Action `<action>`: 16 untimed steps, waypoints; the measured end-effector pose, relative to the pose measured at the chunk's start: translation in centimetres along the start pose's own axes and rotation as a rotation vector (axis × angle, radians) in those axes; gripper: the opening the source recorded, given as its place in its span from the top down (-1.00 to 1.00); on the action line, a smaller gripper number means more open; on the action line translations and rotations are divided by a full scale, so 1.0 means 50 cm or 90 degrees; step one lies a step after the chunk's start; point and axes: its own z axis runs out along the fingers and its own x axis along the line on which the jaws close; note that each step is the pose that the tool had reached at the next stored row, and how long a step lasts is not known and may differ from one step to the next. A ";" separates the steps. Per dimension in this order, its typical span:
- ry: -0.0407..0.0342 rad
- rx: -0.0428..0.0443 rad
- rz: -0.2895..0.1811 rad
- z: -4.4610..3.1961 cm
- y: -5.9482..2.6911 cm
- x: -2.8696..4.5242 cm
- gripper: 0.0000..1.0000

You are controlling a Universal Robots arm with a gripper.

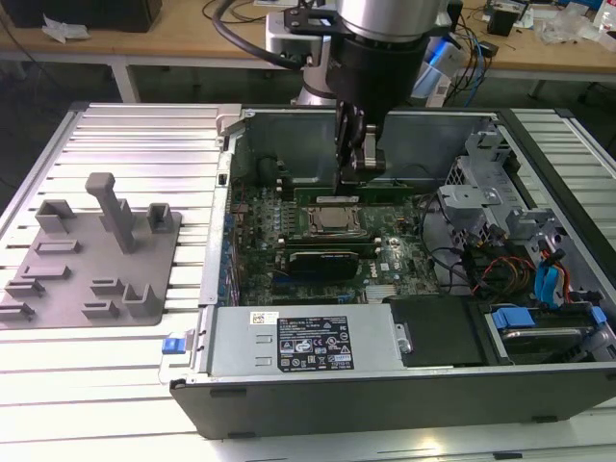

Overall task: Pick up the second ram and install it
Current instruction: 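Pick up the second ram and move it above second insertion slot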

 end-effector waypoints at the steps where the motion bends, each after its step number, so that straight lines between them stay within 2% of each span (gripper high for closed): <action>1: 0.0000 0.0000 0.000 0.001 0.000 -0.001 0.81; 16: 0.0000 0.0000 0.000 0.037 -0.002 -0.049 0.81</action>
